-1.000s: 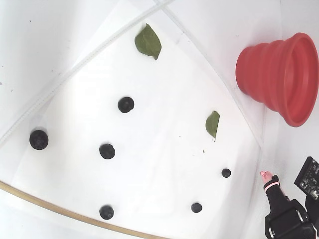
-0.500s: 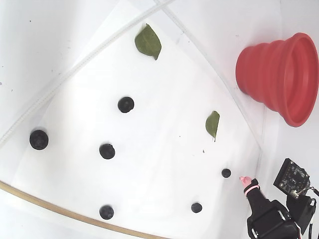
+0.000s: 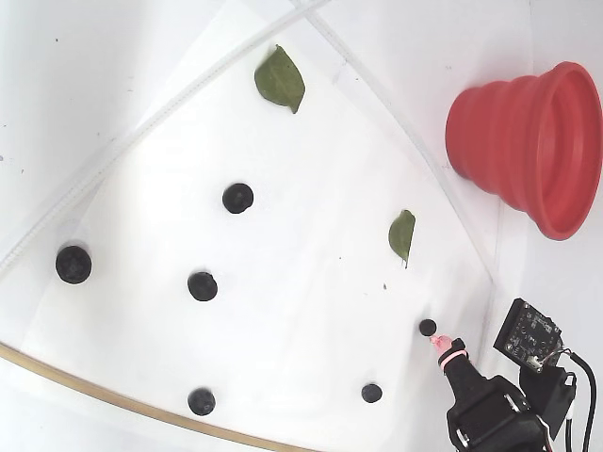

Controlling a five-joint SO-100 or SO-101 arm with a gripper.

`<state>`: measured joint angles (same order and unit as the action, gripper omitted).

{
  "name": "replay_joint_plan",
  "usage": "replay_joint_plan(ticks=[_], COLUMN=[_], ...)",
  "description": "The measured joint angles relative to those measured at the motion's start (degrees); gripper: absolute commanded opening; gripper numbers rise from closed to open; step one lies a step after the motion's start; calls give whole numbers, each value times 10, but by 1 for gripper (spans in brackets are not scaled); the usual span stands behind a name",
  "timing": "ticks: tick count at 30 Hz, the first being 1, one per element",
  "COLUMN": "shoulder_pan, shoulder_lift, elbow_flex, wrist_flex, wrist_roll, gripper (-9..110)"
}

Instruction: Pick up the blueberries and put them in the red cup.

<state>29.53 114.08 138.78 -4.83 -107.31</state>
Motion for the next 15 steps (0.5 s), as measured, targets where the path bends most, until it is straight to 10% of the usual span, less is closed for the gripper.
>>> replay_joint_plan(ticks=[15], shoulder_pan=[-1], shoulder_lift=[-73], elbow_flex=[-48], wrist_flex=[-26], wrist_roll=[11], gripper=[16])
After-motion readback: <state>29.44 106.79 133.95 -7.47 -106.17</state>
